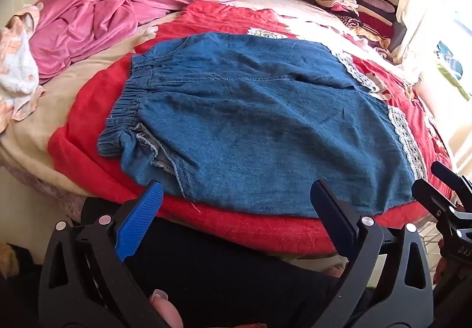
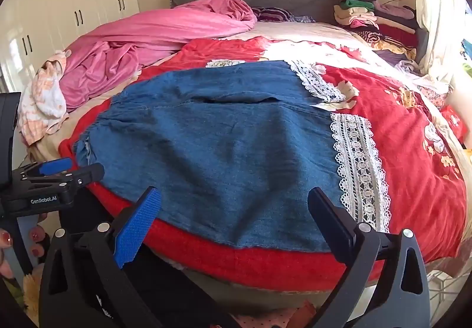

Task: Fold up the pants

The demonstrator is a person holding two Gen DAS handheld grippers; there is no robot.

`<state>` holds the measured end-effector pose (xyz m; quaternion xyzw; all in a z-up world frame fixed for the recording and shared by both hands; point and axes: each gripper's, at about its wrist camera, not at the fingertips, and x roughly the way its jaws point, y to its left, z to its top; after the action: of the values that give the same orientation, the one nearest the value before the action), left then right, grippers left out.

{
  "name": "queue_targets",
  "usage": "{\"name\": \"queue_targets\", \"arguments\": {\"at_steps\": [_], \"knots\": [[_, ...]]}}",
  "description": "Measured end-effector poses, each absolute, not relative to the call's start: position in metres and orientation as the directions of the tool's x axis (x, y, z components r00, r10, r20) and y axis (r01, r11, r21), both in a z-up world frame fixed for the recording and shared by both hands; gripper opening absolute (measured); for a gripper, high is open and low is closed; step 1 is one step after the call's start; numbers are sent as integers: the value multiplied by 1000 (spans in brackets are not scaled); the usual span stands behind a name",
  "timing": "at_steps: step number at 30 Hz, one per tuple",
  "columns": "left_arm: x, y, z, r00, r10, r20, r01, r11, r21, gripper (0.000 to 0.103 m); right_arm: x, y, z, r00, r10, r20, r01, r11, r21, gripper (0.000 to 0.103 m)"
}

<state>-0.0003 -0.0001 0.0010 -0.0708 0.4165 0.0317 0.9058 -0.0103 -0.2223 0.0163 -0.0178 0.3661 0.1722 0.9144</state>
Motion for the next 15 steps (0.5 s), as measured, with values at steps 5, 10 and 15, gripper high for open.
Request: {"name": "queue_targets", "arguments": {"at_steps": [5,10,15], "knots": [[-2,-1,3,655,1,-756,-113,989,-97,94,-11,-223,16,672,300,-677,-327,941,93,99],[0,-4,1,649,1,-761,-119,988,-100,94,-11,-222,17,675,296,-676,-325,942,88,99],[0,-4,1,646,-8,-763,-110,989,-104,94,-12,-220,17,673,291,-680,-324,942,82,99]]}}
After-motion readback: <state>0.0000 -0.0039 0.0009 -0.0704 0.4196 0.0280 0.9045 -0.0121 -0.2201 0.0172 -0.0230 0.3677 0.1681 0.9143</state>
